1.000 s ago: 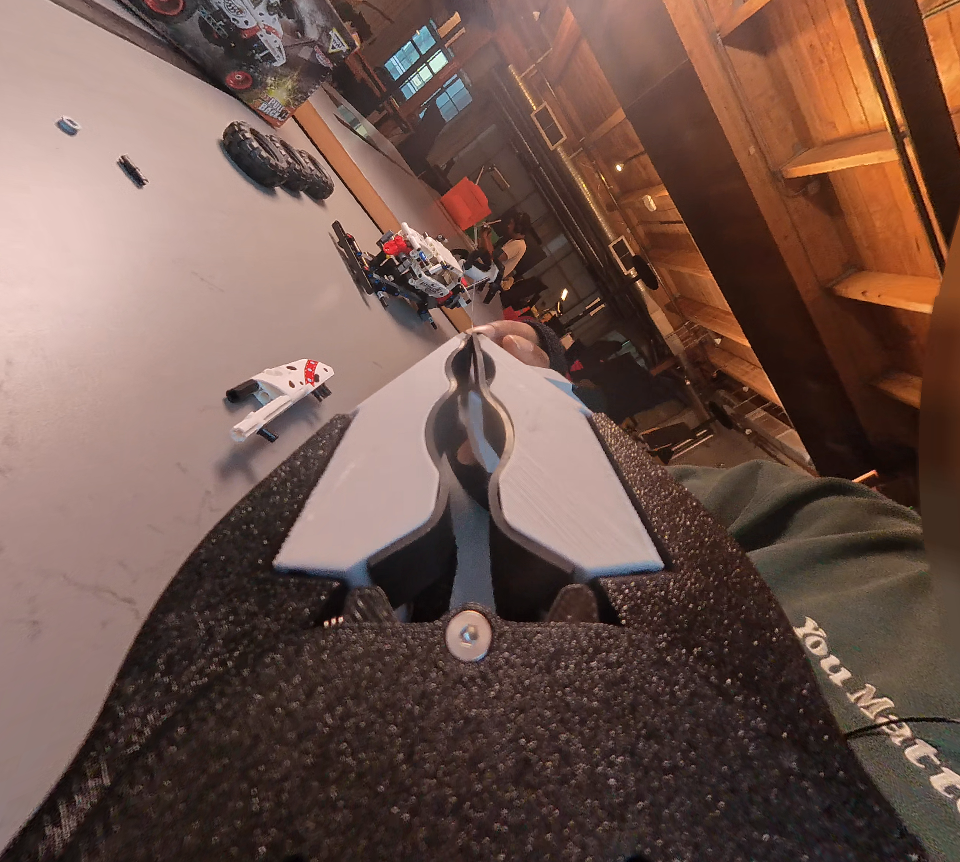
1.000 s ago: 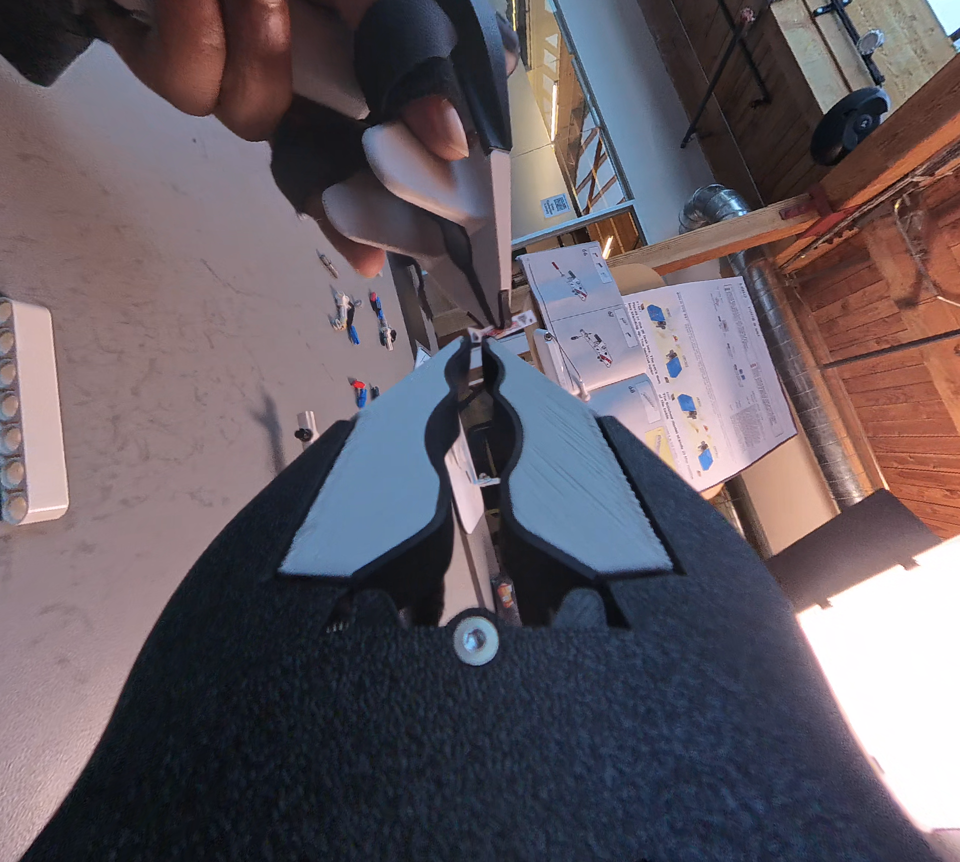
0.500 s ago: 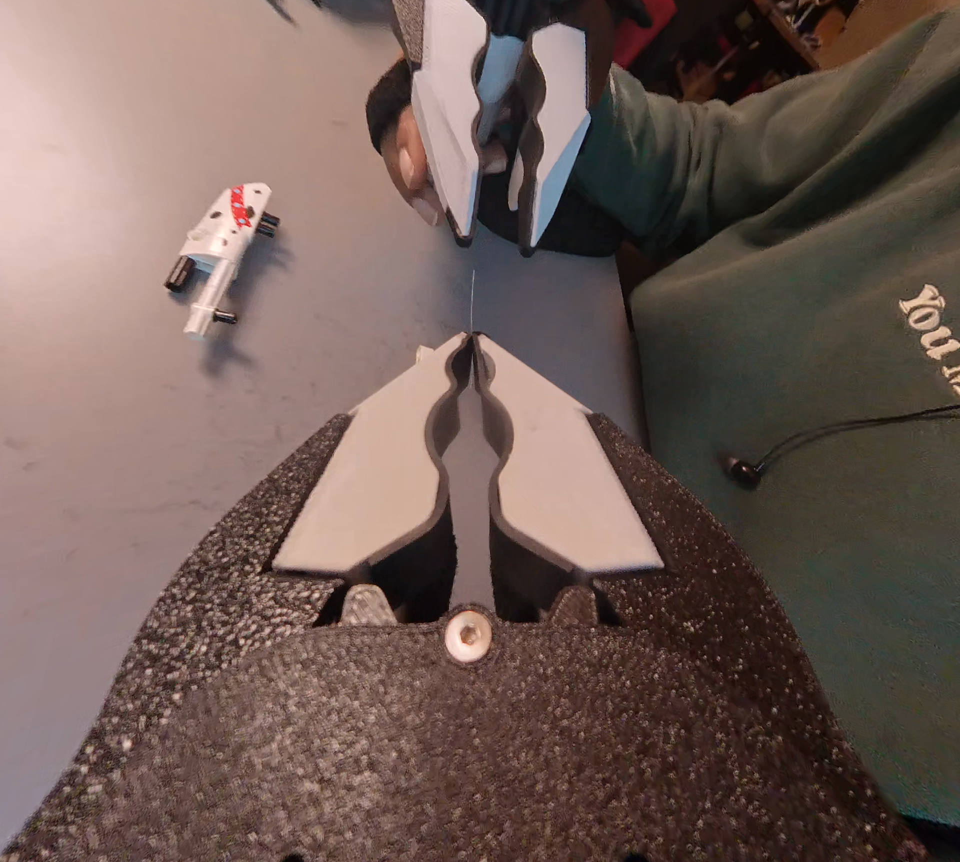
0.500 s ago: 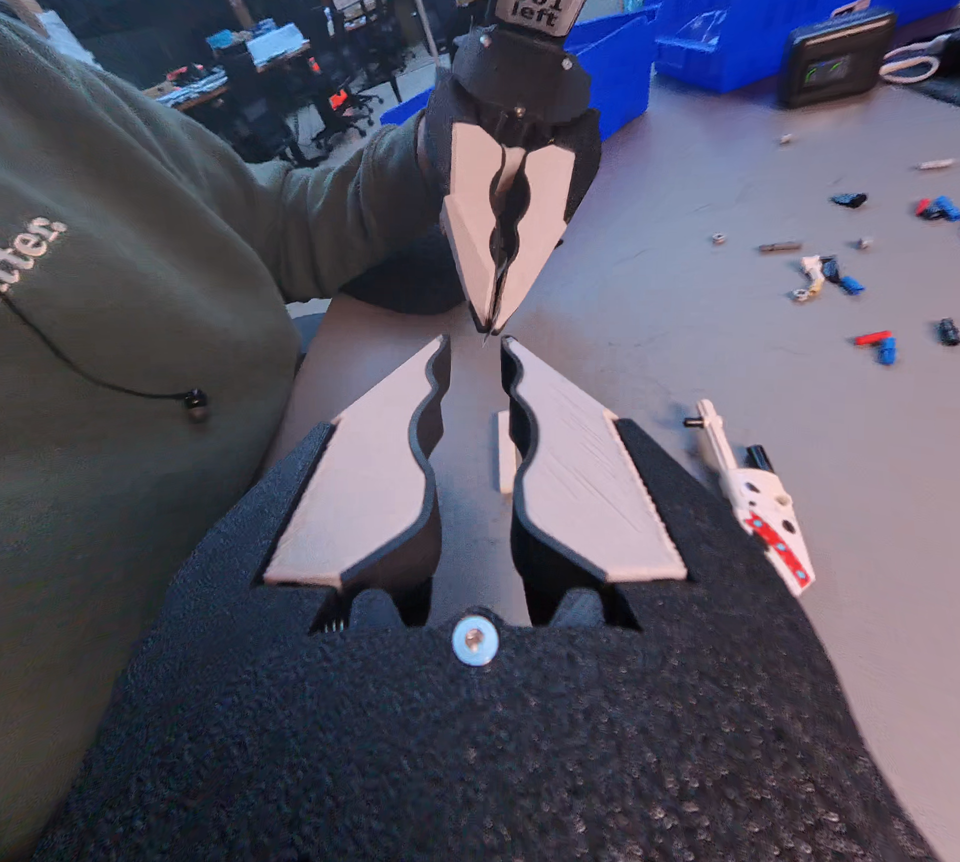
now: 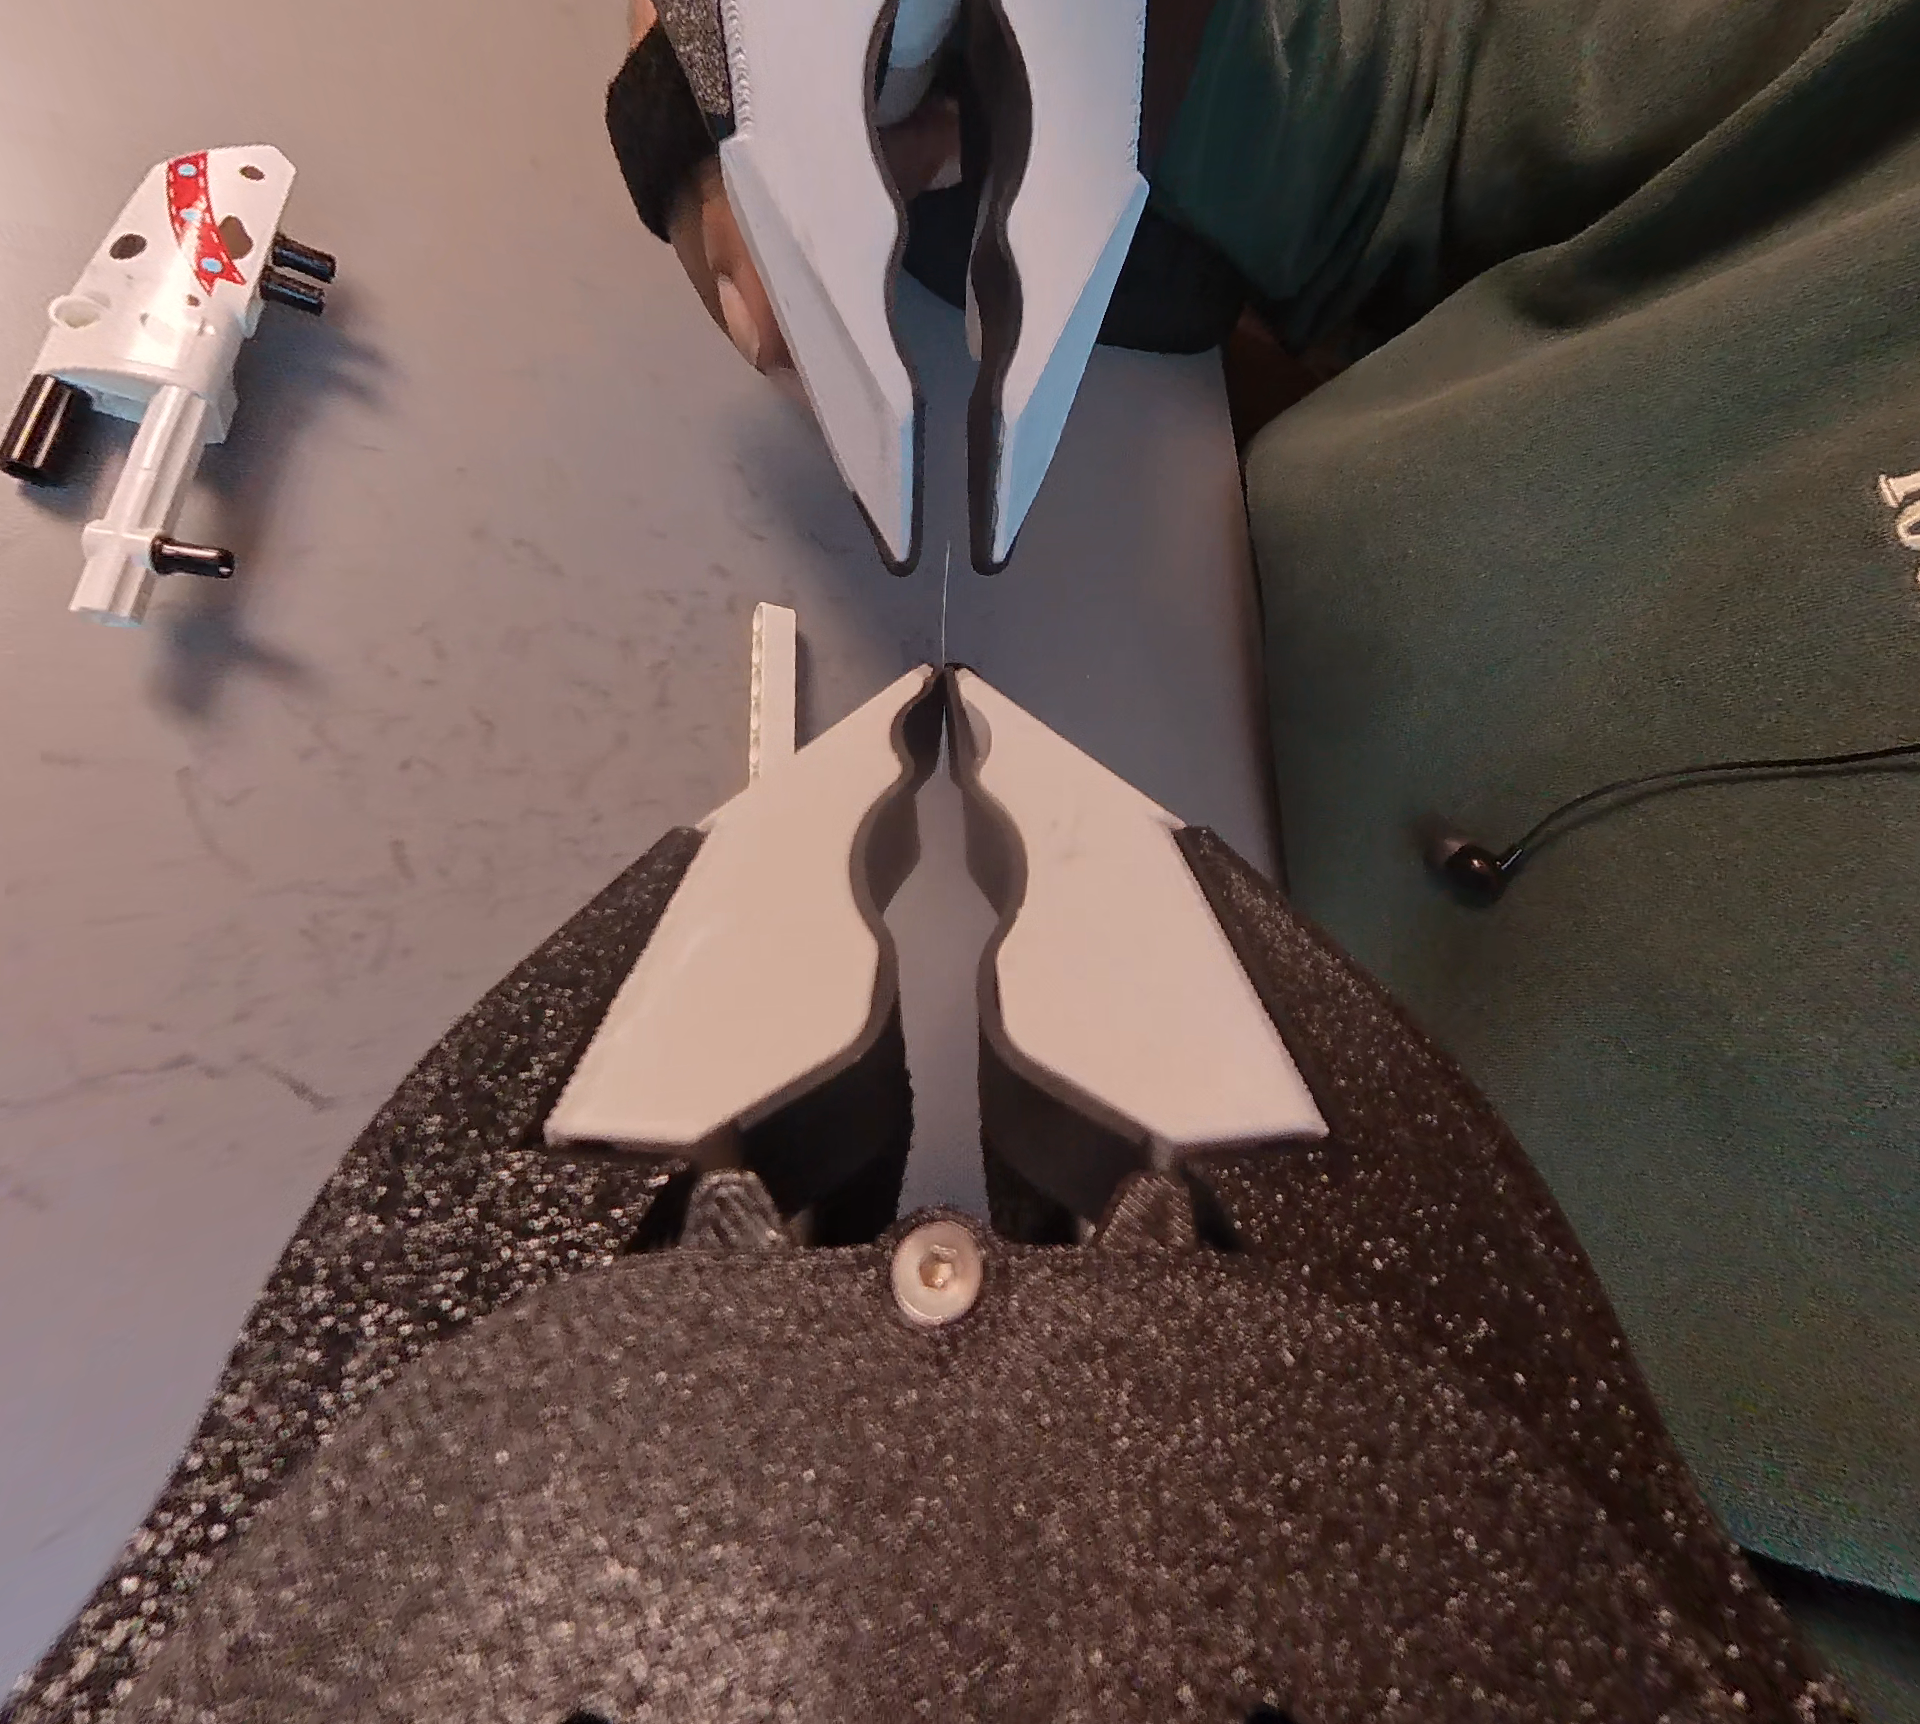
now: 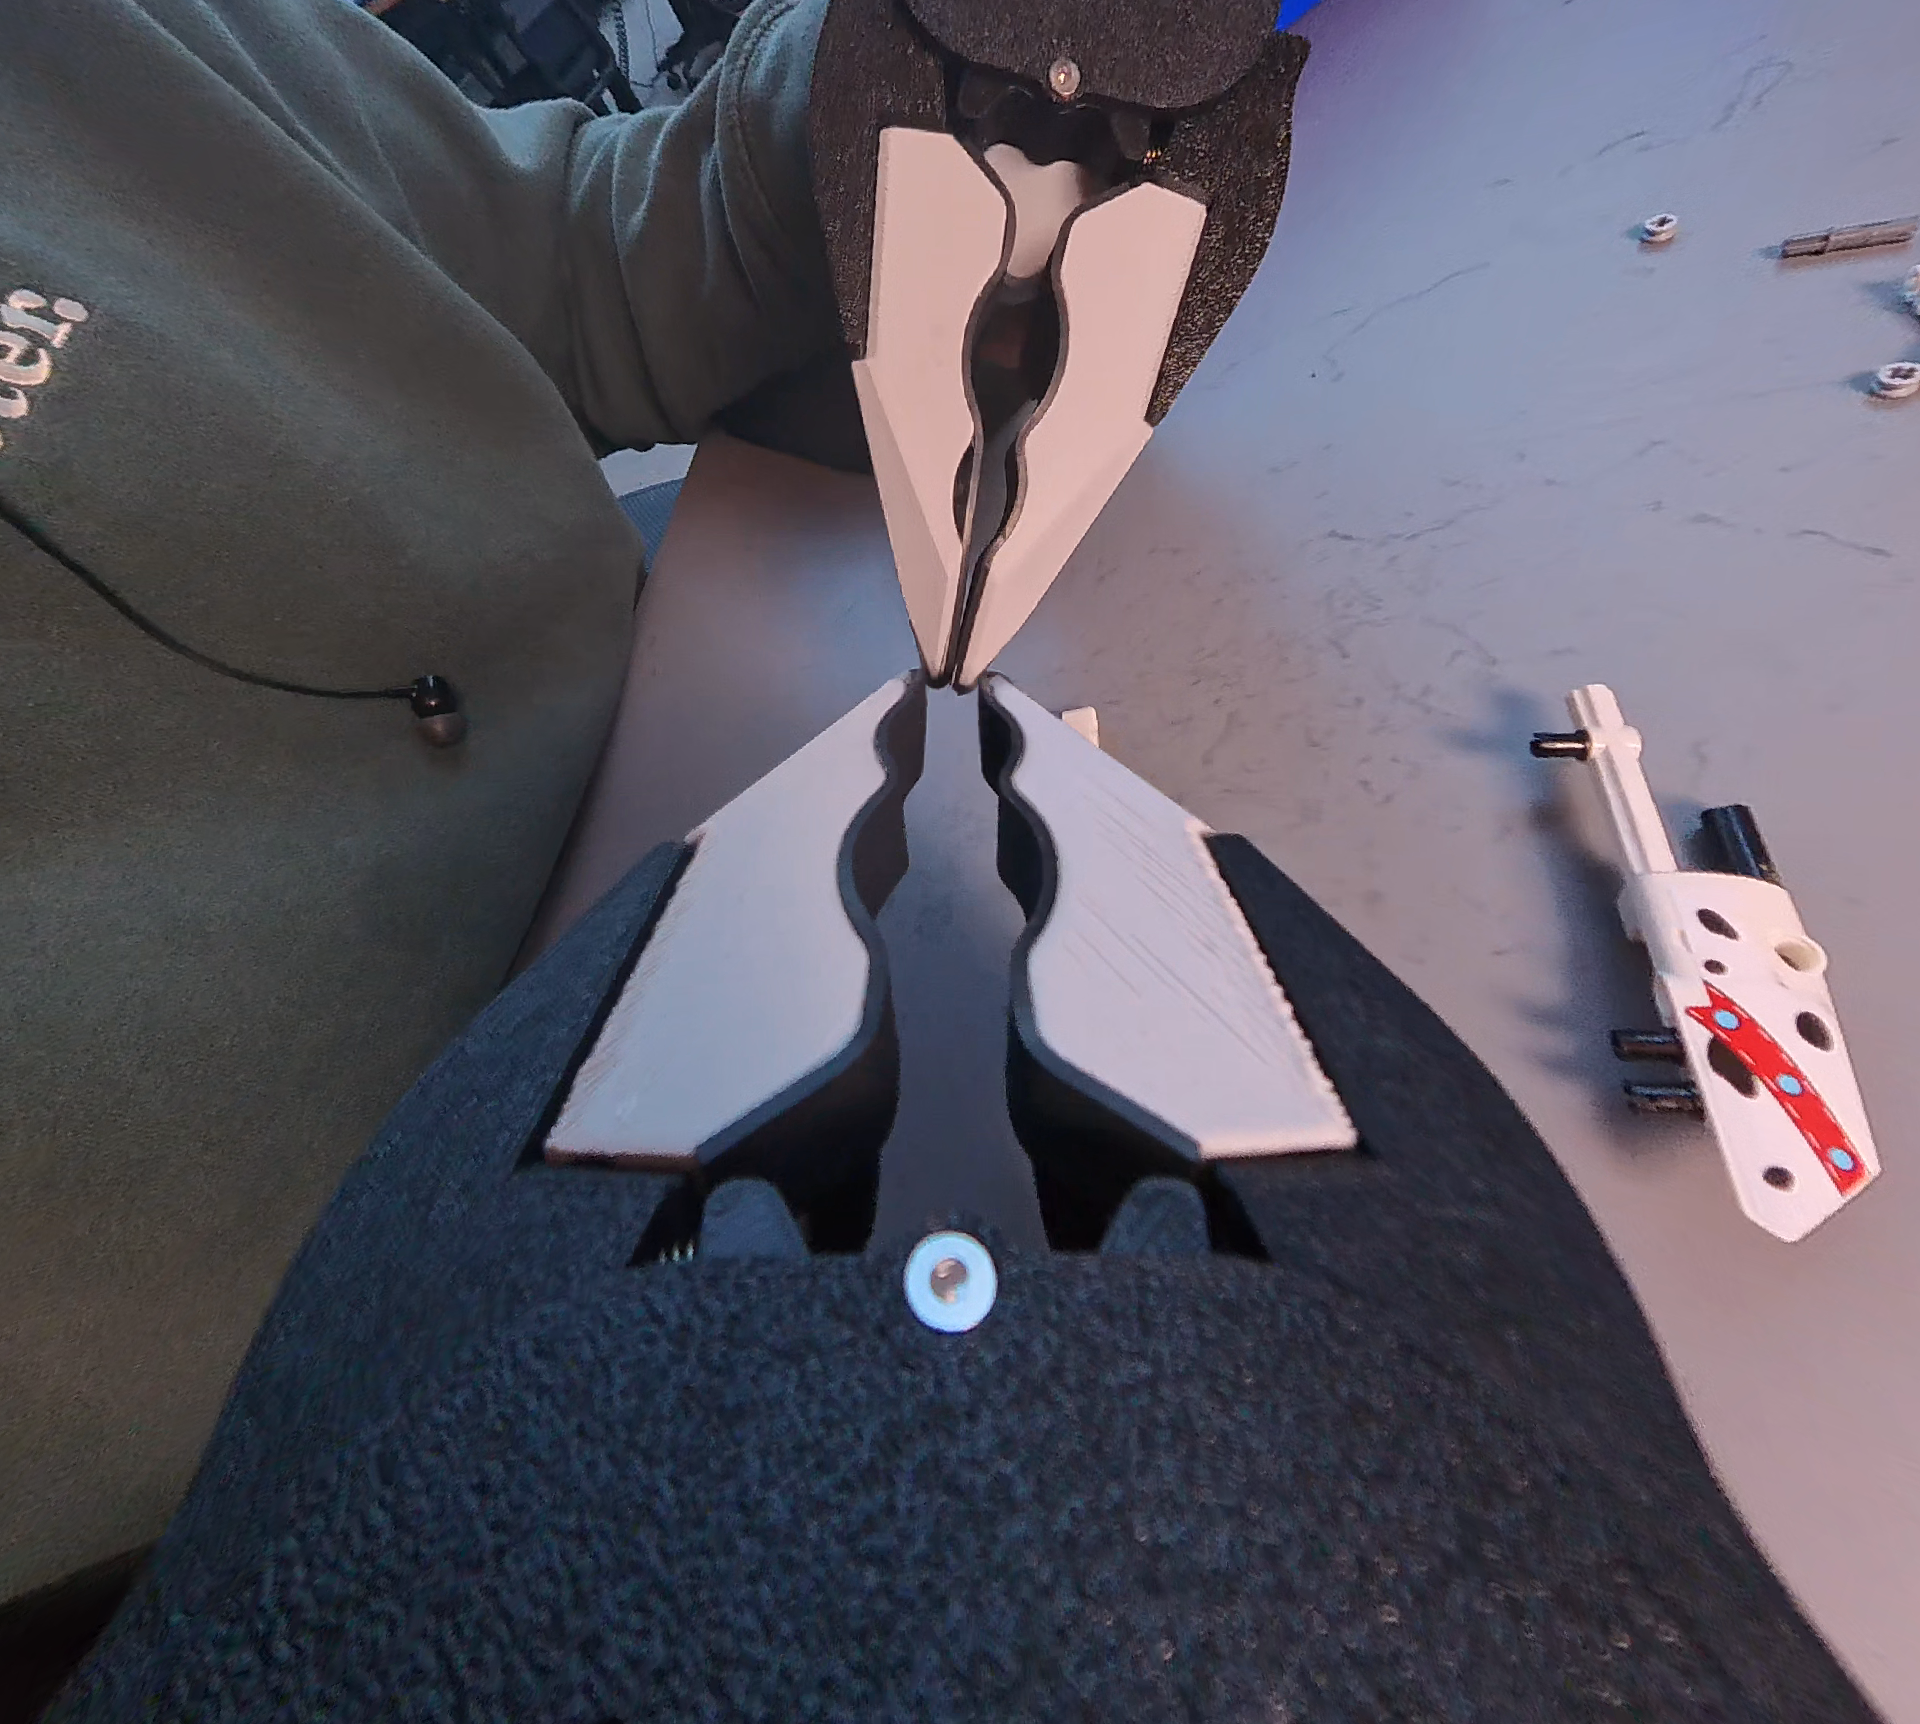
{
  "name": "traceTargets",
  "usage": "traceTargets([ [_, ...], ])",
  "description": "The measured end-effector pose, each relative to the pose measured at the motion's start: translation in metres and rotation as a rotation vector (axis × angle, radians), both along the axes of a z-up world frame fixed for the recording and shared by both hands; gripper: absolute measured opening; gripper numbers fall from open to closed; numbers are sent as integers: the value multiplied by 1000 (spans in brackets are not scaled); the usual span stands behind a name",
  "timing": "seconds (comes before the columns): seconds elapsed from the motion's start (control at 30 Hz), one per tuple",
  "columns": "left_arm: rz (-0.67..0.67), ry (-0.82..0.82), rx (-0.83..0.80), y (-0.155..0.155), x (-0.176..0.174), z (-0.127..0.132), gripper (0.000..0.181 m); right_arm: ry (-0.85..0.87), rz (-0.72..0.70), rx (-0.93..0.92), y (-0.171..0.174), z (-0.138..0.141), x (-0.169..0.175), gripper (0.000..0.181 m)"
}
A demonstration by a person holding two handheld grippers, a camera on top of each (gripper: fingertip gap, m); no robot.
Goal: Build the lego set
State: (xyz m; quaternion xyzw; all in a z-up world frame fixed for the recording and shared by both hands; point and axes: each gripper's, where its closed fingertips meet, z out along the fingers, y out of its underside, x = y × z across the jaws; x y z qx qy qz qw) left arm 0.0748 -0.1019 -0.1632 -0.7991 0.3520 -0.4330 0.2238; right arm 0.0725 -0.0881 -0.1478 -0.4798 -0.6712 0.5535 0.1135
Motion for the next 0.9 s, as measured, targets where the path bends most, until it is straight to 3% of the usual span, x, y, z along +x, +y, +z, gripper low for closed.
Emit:
traceTargets([
  [0.2,-4,4,-3,-1,1,-1,0,-8,2,11,-1,-3,0,0],
  [0.83,8,7,25,2,-2,-1,0,-12,-13,-7,2,-2,-2,0],
  [0.9,40,-13,93,8,-7,8,17,-4,-56,-33,9,3,-5,0],
])
